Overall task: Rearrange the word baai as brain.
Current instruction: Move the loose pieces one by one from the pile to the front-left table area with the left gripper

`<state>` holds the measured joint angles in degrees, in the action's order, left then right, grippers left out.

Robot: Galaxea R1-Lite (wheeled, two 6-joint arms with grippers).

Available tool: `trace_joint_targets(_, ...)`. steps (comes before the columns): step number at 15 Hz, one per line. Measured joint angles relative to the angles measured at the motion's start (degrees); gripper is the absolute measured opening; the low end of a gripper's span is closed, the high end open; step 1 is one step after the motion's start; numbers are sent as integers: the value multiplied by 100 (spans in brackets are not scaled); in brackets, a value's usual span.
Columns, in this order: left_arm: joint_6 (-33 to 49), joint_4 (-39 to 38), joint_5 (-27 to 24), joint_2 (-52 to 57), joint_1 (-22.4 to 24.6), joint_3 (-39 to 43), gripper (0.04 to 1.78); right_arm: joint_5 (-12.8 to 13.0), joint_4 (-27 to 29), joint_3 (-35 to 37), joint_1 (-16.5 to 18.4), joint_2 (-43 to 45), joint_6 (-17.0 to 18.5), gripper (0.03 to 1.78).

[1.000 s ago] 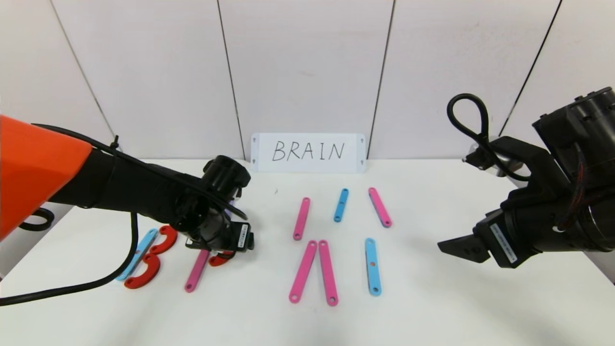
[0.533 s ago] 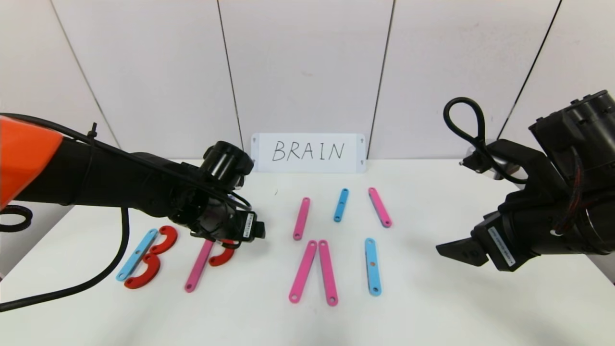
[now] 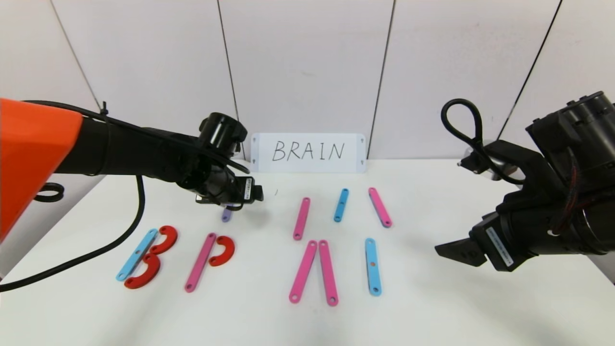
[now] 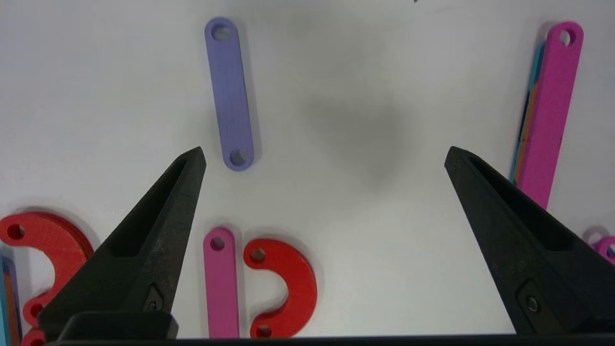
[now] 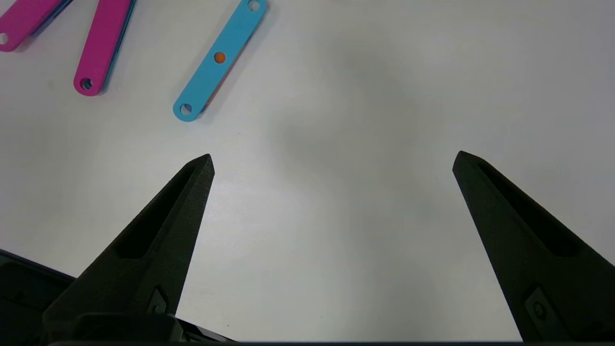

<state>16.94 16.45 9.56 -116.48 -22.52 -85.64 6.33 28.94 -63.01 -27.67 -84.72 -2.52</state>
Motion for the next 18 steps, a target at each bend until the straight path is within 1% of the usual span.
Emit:
trace_joint_targets(4,48,227,140,-603,135,-686,174,-2,0,0,0,-30,0,174)
trace_joint_targets(6,144,329,455,-868,190,-940,174,-2,2,0,0,-48,0,174)
trace_joint_targets(7,177,356,590,-957,196,-1001,174,-2,5,0,0,-52,0,174)
trace_joint_targets(8,190,362,618,-1023,201,-1039,174,0,5,0,0,-56,0,174)
trace_joint_targets(13,249,395,623,-1141,207,-1073,174,-13,7,0,0,-67,0,174)
trace_joint_targets(18,452,753,617,-1113,210,-1100,174,-11,7,0,0,-67,0,174)
